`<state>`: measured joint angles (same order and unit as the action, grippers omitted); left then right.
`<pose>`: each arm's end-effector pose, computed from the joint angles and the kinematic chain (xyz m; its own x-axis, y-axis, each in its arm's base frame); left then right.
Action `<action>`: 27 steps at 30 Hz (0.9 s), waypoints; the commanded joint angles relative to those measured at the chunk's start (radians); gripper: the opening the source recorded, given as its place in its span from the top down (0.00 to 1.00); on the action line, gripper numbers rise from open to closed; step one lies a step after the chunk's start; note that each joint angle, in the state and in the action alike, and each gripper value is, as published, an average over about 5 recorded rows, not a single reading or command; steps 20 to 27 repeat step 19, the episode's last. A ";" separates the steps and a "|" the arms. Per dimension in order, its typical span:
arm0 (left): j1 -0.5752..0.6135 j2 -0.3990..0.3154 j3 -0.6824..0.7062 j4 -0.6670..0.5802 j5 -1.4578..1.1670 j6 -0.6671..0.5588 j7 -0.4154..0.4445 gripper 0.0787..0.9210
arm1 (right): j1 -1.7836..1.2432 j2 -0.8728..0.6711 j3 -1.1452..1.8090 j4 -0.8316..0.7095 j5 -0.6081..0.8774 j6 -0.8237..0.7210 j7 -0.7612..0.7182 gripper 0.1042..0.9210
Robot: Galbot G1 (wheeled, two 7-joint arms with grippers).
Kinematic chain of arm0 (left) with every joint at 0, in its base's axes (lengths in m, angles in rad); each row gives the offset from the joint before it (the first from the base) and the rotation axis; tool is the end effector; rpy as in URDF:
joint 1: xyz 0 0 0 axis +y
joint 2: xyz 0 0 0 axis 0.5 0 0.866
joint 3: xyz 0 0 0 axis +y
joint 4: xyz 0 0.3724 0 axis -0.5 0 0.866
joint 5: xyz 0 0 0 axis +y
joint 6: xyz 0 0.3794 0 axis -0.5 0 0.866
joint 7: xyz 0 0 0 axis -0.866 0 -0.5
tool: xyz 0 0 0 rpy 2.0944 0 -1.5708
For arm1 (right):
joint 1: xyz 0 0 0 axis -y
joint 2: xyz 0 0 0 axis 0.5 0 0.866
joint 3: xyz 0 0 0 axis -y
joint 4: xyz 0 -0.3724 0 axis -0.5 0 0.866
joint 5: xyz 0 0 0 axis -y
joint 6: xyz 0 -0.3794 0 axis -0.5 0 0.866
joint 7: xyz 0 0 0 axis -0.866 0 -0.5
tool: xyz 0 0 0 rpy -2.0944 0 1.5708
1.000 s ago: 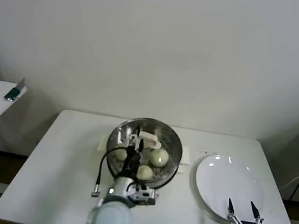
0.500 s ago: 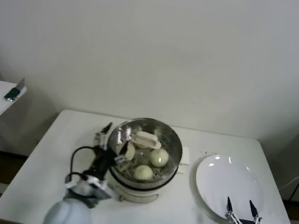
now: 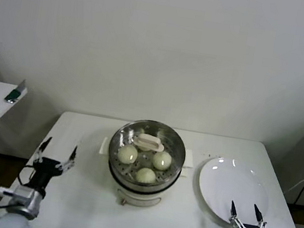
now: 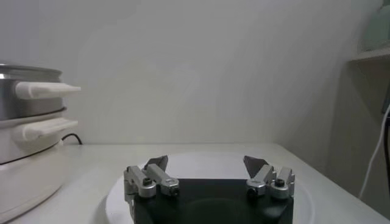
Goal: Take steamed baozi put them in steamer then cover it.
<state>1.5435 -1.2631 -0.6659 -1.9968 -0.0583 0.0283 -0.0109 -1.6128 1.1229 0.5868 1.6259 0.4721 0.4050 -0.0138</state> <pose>0.2099 0.1120 -0.3305 -0.9972 -0.0162 0.0727 0.0045 0.9610 0.2765 0.1549 -0.1738 -0.4614 -0.9962 0.0249 0.0831 0.0253 0.9997 0.0044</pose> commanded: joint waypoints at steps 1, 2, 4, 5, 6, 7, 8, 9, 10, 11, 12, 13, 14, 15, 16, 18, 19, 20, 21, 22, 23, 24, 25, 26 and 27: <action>0.088 0.051 -0.186 0.021 -0.277 -0.114 -0.020 0.12 | 0.001 0.000 -0.003 -0.001 -0.001 0.012 -0.001 0.12; 0.094 0.046 -0.174 0.045 -0.283 -0.141 -0.025 0.12 | 0.000 -0.001 -0.003 0.000 -0.001 0.012 -0.002 0.12; 0.099 0.033 -0.141 0.099 -0.288 -0.195 -0.032 0.12 | 0.000 -0.002 -0.003 0.001 -0.001 0.012 -0.002 0.12; 0.099 0.026 -0.125 0.129 -0.286 -0.217 -0.033 0.12 | 0.000 -0.002 -0.003 0.001 -0.001 0.011 -0.002 0.12; 0.097 0.020 -0.105 0.157 -0.282 -0.239 -0.032 0.12 | 0.000 -0.003 -0.004 0.001 -0.001 0.011 -0.002 0.12; 0.095 0.014 -0.087 0.180 -0.277 -0.261 -0.031 0.12 | 0.000 -0.003 -0.004 0.001 0.000 0.010 -0.002 0.12; 0.094 0.010 -0.071 0.200 -0.271 -0.276 -0.031 0.12 | 0.000 -0.004 -0.004 0.001 0.000 0.010 -0.002 0.12; 0.092 0.006 -0.056 0.216 -0.264 -0.287 -0.030 0.12 | 0.001 -0.005 -0.004 0.001 0.001 0.009 -0.002 0.12; 0.089 0.002 -0.042 0.230 -0.256 -0.295 -0.029 0.12 | 0.001 -0.005 -0.004 0.001 0.001 0.008 -0.002 0.12; 0.087 -0.002 -0.033 0.237 -0.251 -0.299 -0.028 0.12 | 0.002 -0.005 -0.005 0.001 0.002 0.008 -0.002 0.12; 0.085 -0.006 -0.026 0.241 -0.246 -0.300 -0.027 0.12 | 0.002 -0.005 -0.005 0.001 0.002 0.007 -0.002 0.12; 0.083 -0.010 -0.020 0.243 -0.243 -0.299 -0.027 0.12 | 0.002 -0.005 -0.005 0.002 0.002 0.006 -0.002 0.12; 0.081 -0.013 -0.014 0.244 -0.240 -0.299 -0.025 0.12 | 0.003 -0.004 -0.006 0.002 0.002 0.005 -0.003 0.12; 0.080 -0.014 -0.011 0.243 -0.238 -0.299 -0.024 0.12 | 0.003 -0.004 -0.006 0.002 0.002 0.005 -0.003 0.12; 0.079 -0.016 -0.008 0.241 -0.237 -0.298 -0.023 0.12 | 0.003 -0.003 -0.007 0.002 0.002 0.005 -0.003 0.12; 0.077 -0.017 -0.004 0.239 -0.234 -0.297 -0.021 0.12 | 0.003 -0.003 -0.007 0.001 0.002 0.004 -0.003 0.12; 0.077 -0.017 -0.004 0.239 -0.234 -0.297 -0.020 0.12 | 0.003 -0.002 -0.008 0.001 0.002 0.004 -0.003 0.12; 0.077 -0.017 -0.004 0.239 -0.234 -0.297 -0.020 0.12 | 0.003 -0.002 -0.008 0.001 0.002 0.004 -0.003 0.12; 0.077 -0.017 -0.004 0.239 -0.234 -0.297 -0.020 0.12 | 0.003 -0.002 -0.008 0.001 0.002 0.004 -0.003 0.12; 0.077 -0.017 -0.004 0.239 -0.234 -0.297 -0.020 0.12 | 0.003 -0.002 -0.008 0.001 0.002 0.004 -0.003 0.12; 0.077 -0.017 -0.004 0.239 -0.234 -0.297 -0.020 0.12 | 0.003 -0.002 -0.008 0.001 0.002 0.004 -0.003 0.12; 0.077 -0.017 -0.004 0.239 -0.234 -0.297 -0.020 0.12 | 0.003 -0.002 -0.008 0.001 0.002 0.004 -0.003 0.12; 0.077 -0.017 -0.004 0.239 -0.234 -0.297 -0.020 0.12 | 0.003 -0.002 -0.008 0.001 0.002 0.004 -0.003 0.12; 0.077 -0.017 -0.004 0.239 -0.234 -0.297 -0.020 0.12 | 0.003 -0.002 -0.008 0.001 0.002 0.004 -0.003 0.12; 0.077 -0.017 -0.004 0.239 -0.234 -0.297 -0.020 0.12 | 0.003 -0.002 -0.008 0.001 0.002 0.004 -0.003 0.12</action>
